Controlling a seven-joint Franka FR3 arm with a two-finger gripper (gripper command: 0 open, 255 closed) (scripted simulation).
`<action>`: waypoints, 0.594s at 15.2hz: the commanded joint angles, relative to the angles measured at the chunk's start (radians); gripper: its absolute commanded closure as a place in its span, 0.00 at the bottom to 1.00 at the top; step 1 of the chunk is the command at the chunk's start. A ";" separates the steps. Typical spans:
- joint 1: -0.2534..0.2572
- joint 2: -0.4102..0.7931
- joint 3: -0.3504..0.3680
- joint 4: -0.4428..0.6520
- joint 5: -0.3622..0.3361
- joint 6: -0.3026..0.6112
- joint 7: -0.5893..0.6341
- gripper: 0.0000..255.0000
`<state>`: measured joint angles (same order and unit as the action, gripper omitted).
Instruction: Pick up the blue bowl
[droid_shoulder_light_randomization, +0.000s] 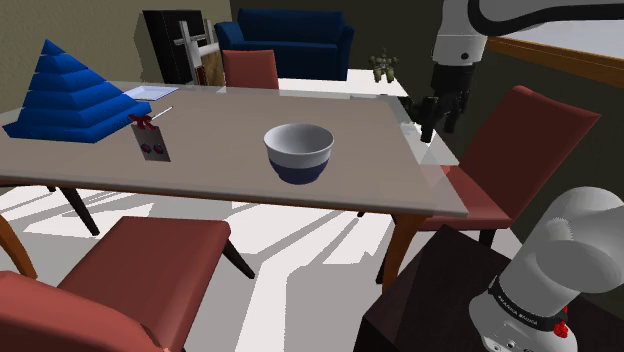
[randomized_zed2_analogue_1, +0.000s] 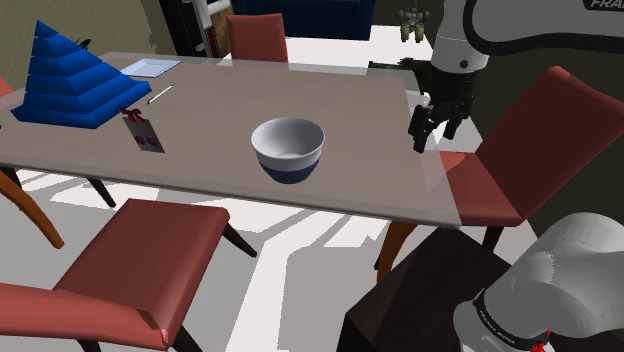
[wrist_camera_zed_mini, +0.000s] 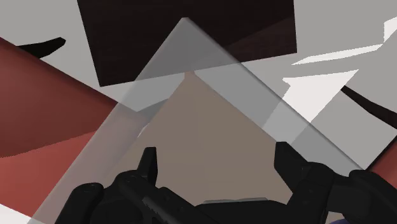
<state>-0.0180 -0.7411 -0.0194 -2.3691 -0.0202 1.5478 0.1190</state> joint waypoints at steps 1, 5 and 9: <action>0.000 0.000 0.000 0.000 0.000 0.000 0.000 0.00; 0.022 0.132 0.003 0.057 0.038 0.097 -0.002 0.00; 0.042 0.266 0.007 0.133 0.076 0.178 -0.010 0.00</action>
<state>0.0202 -0.5160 -0.0111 -2.2623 0.0471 1.7039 0.1144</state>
